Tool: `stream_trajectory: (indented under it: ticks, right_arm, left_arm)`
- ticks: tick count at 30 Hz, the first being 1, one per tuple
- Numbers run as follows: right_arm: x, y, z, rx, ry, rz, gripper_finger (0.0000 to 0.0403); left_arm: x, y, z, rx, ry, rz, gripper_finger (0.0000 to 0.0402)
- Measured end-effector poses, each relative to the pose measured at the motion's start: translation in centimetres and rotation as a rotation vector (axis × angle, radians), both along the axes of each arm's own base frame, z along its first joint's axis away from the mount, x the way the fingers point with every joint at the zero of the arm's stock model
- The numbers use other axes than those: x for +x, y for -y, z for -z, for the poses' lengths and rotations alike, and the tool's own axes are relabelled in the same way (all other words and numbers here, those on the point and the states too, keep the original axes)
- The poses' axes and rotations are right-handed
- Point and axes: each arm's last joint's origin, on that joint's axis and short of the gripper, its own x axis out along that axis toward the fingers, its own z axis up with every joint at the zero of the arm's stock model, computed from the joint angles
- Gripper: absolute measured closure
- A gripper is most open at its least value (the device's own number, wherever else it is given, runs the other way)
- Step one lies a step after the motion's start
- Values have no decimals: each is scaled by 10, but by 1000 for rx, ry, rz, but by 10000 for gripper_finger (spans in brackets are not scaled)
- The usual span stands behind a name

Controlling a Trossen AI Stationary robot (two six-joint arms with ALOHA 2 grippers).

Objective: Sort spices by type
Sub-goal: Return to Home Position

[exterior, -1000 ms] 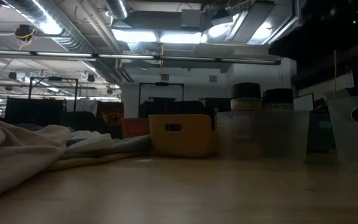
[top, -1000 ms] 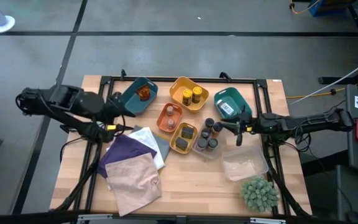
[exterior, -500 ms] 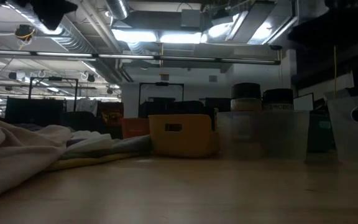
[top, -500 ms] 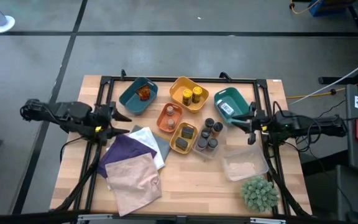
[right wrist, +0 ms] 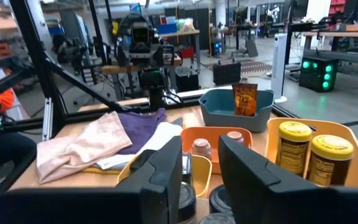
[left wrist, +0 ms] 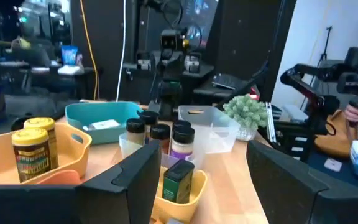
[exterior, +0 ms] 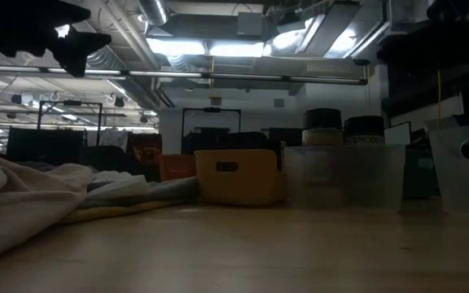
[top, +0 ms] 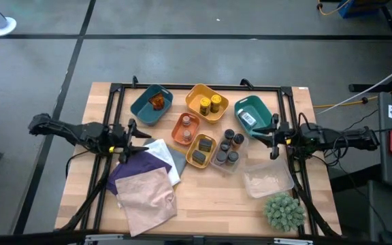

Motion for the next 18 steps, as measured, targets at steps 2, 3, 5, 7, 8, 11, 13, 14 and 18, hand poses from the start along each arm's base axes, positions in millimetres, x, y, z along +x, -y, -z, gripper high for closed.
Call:
stream_trajectory:
  ticks: [2,3,5,7,8,11,13,14,18]
  right_arm:
    - [2,0,8,3,19,0,299]
    - [3,0,12,3,30,0,299]
    - [4,0,19,5,55,2,299]
    - [5,0,25,7,87,9,299]
    - [6,0,29,7,100,9,299]
    - [6,0,38,-5,124,10,299]
    - [6,0,38,-12,126,18,299]
    - [6,0,38,-13,126,20,299]
    - [6,0,38,-16,119,28,299]
  left_arm:
    - [1,0,7,22,18,-4,180]
    - [2,0,10,34,29,-11,180]
    - [2,-2,15,54,43,-32,180]
    - [3,-5,21,67,34,-61,180]
    - [4,-7,24,66,29,-77,180]
    - [4,-13,30,55,29,-132,180]
    - [5,-17,30,43,26,-167,180]
    - [5,-19,30,41,26,-182,180]
    - [4,-25,31,49,22,-230,180]
